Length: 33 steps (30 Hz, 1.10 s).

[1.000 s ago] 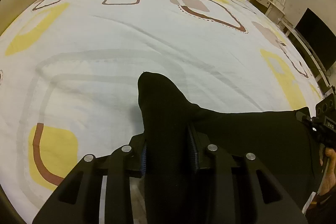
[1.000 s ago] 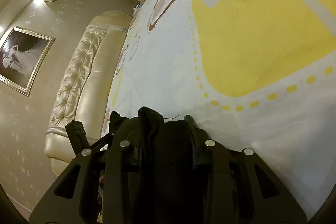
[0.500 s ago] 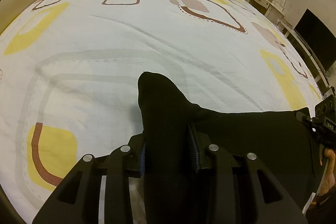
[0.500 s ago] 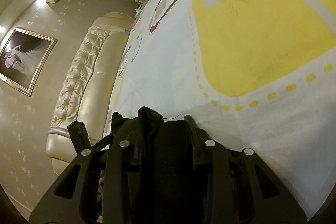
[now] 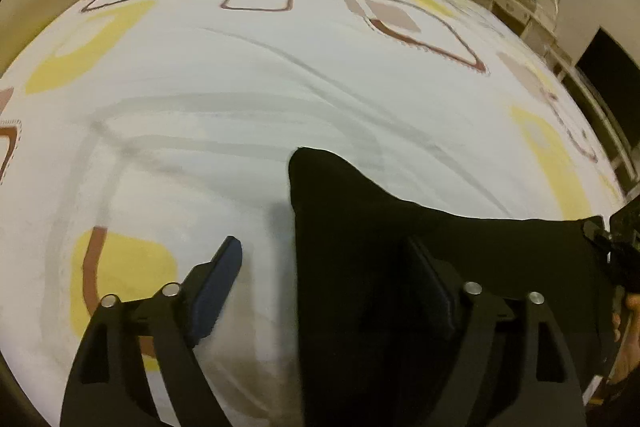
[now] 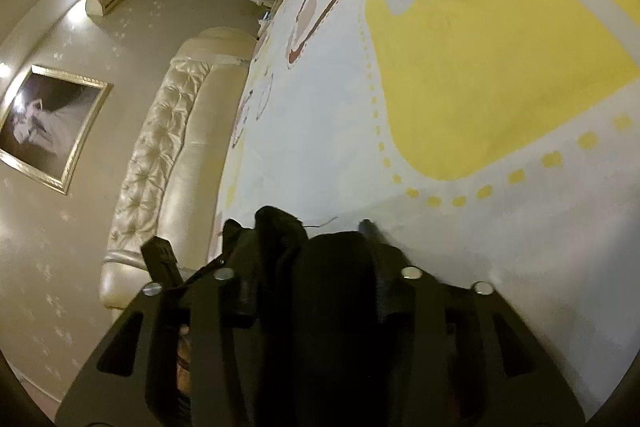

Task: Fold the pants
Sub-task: 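Lift the pants end with both grippers and fold it over the rest, then open both grippers and release the folded pants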

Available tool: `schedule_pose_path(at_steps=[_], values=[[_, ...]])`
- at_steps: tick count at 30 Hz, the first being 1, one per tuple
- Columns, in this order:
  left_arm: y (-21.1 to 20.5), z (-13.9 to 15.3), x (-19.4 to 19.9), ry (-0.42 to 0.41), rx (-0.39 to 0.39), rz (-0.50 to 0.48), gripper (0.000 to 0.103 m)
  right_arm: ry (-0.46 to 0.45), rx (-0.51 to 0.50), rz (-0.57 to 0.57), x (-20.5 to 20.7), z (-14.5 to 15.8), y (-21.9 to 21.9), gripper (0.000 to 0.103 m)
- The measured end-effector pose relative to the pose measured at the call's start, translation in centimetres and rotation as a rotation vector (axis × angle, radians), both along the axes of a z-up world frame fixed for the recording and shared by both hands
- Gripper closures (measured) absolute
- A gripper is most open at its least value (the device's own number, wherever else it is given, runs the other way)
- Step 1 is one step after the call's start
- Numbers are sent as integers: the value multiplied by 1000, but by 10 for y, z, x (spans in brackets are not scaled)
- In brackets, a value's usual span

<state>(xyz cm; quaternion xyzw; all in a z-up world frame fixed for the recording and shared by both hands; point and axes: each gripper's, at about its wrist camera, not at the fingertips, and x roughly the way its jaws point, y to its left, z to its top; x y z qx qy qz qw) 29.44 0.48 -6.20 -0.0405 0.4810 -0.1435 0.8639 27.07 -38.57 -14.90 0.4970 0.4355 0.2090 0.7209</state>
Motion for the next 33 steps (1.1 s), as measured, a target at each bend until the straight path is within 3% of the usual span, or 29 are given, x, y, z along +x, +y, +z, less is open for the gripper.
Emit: schedule_pose_path(at_steps=[8, 15, 23, 28, 33], values=[[45, 18, -44, 39, -134, -5, 17, 28, -80, -58, -41, 25, -25, 30], [82, 30, -108, 61, -292, 9, 17, 25, -88, -116, -105, 41, -46, 24], [81, 7, -159, 137, -368, 2, 17, 56, -81, -107, -165, 36, -36, 22], [77, -4, -169, 189, -470, 24, 17, 57, -72, -89, -168, 35, -22, 22], [78, -10, -167, 204, -515, 37, 17, 66, -112, -60, -153, 35, -5, 22]])
